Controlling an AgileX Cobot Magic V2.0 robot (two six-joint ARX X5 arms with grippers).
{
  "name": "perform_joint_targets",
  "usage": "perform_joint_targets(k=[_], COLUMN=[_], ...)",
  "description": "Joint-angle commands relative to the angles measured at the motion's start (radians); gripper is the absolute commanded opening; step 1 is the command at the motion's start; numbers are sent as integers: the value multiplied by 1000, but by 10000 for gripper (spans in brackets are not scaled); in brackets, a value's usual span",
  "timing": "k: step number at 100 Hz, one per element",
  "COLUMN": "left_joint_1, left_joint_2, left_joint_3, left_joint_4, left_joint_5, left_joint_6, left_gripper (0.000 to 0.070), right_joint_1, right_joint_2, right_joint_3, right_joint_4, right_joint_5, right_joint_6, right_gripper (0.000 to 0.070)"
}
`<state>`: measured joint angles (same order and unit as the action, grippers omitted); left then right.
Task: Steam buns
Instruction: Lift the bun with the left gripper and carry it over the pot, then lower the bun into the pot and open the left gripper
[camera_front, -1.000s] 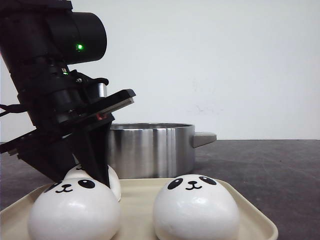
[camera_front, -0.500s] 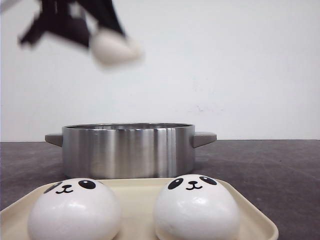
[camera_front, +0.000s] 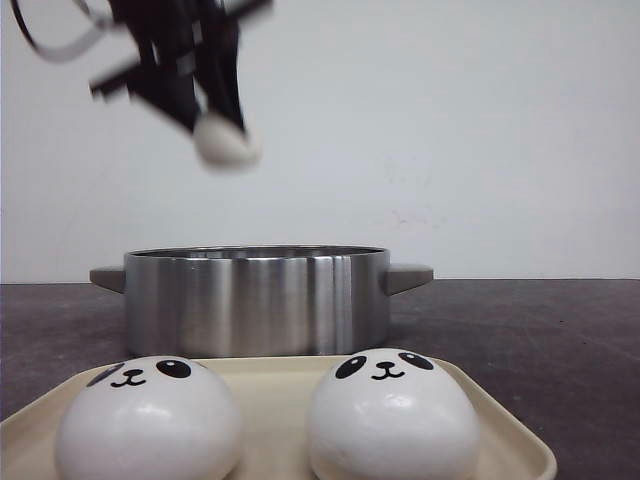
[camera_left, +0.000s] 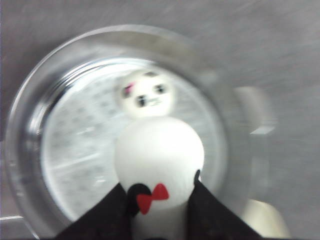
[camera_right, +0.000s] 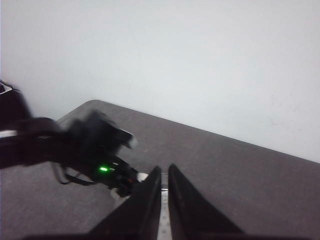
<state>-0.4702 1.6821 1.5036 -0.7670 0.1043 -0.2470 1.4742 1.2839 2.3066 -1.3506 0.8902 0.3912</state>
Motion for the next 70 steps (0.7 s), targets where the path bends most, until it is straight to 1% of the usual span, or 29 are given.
perform_joint_targets(k=[1, 12, 27, 53, 61, 66, 70], left_joint_1=[5, 22, 33, 41, 45, 45, 45], left_joint_2=[59, 152, 246, 340, 356, 362, 364], left_joint_3=[45, 69, 90, 93, 93, 93, 93], left_joint_4=[10, 13, 59, 151, 162, 164, 164], left_joint_5=[-34, -56, -56, -48, -48, -48, -48], left_joint_6=[22, 23, 25, 25, 21, 17, 17], left_gripper=[11, 11, 11, 19, 64, 135, 215], right_joint_1=[17, 17, 17, 46, 61, 69, 75], right_joint_2=[10, 10, 10, 20, 30, 31, 35], right_joint_3=[23, 23, 23, 22, 22, 22, 22], right_joint_4=[-78, -78, -78, -78, -78, -78, -78], right_joint_5=[1, 2, 0, 1, 1, 1, 1], right_joint_6=[31, 49, 79, 128, 130, 130, 130], right_gripper=[16, 16, 16, 16, 16, 16, 16])
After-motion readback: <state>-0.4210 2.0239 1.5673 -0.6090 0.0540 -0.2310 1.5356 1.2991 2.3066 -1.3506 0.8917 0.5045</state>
